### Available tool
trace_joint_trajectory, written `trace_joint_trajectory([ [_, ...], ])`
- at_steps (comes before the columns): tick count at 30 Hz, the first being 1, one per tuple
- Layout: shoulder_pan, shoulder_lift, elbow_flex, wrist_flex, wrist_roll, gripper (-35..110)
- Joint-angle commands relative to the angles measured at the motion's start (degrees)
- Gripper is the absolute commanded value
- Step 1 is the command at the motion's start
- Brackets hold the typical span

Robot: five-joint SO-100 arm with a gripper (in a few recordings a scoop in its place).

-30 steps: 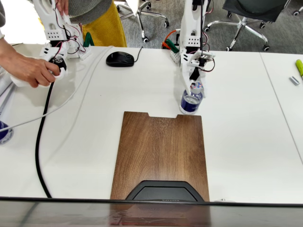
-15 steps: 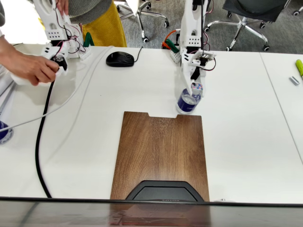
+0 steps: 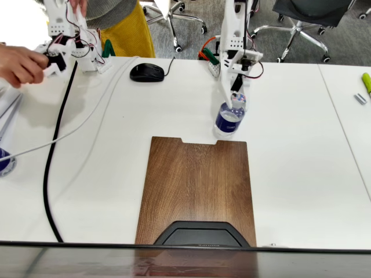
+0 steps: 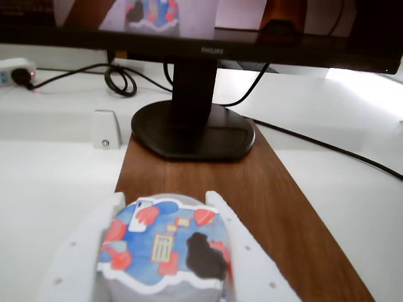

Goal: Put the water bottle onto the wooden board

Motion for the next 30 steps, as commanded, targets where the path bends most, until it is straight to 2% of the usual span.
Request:
trace_joint_trajectory([
  [1,1.3,-2.9,-12.4,0.5,0.8,0],
  [9,7.1,-19.9,-32.6,2.0,0.9,0],
  [14,9.0,-31.1,-39.3,-4.9,0.9,0],
  [30,9.6,-53.5,-61.9,-6.2,4.3,0],
])
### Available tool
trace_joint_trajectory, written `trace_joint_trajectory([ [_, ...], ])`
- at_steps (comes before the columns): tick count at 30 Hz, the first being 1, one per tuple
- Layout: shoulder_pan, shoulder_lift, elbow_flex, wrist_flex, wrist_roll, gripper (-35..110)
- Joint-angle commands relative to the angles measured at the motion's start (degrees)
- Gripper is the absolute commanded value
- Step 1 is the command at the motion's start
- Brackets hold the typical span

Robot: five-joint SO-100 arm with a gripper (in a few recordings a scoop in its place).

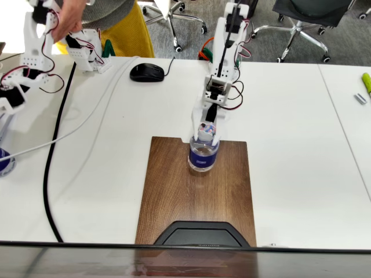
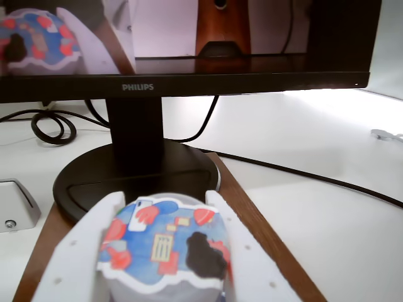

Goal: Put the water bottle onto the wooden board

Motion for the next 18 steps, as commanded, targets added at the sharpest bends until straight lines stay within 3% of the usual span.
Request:
trace_joint_trajectory([
  [1,1.0,-0.8,-5.9,-2.8,1.1,0],
  [18,1.2,-9.0,-10.3,-4.6,4.2,0],
])
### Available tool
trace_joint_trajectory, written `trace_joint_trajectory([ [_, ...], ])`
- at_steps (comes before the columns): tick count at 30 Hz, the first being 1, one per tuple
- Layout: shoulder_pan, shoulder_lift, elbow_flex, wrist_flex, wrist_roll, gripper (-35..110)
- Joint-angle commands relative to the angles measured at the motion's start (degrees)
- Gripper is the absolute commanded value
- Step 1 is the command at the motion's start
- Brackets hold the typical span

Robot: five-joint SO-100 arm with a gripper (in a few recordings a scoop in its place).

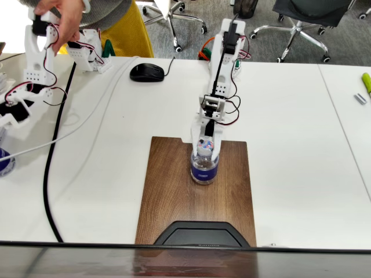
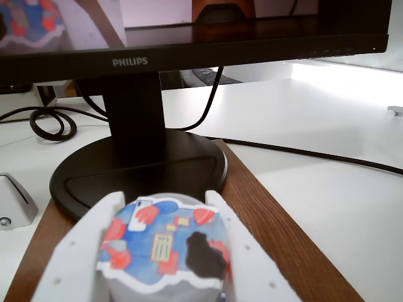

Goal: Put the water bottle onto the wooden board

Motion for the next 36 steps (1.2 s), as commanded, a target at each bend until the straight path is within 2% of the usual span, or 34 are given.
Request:
trace_joint_trajectory([
  [1,0.9,1.5,-3.2,-1.1,0.3,0],
  [4,1.2,1.6,-3.2,0.3,0.1,1],
  [6,1.5,1.8,-3.2,1.8,-0.8,16],
  [9,1.8,1.8,-3.1,2.5,-2.1,32],
  [11,2.2,1.8,-3.1,4.7,-6.6,53],
  [12,2.3,1.8,-3.0,4.8,-7.4,59],
  [18,2.9,2.3,-3.2,6.5,-7.9,73],
  [28,3.7,4.7,-2.0,7.0,-8.4,75],
  [36,5.3,17.4,7.4,7.9,-7.0,71],
])
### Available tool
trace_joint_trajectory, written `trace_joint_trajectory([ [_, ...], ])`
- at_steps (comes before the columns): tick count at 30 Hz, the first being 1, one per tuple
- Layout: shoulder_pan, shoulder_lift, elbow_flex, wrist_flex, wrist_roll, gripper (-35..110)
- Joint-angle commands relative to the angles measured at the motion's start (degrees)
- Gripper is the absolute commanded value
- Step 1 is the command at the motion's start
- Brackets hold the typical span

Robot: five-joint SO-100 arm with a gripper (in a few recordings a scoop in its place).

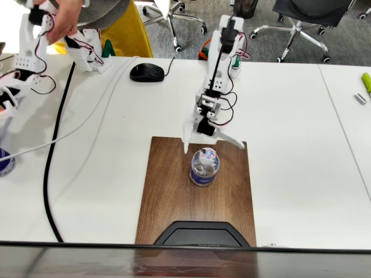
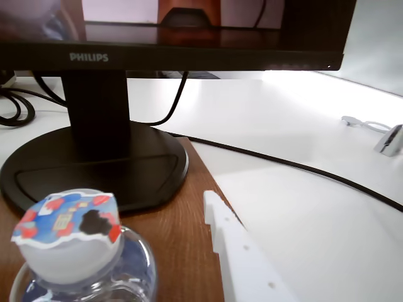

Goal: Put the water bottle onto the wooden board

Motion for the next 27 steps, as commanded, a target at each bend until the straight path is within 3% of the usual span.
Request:
trace_joint_trajectory([
  [1,1.4,11.7,6.4,-0.4,0.0,67],
  [13,0.2,31.7,24.0,4.4,1.2,2],
  [27,-3.4,56.0,41.7,11.5,3.0,0],
])
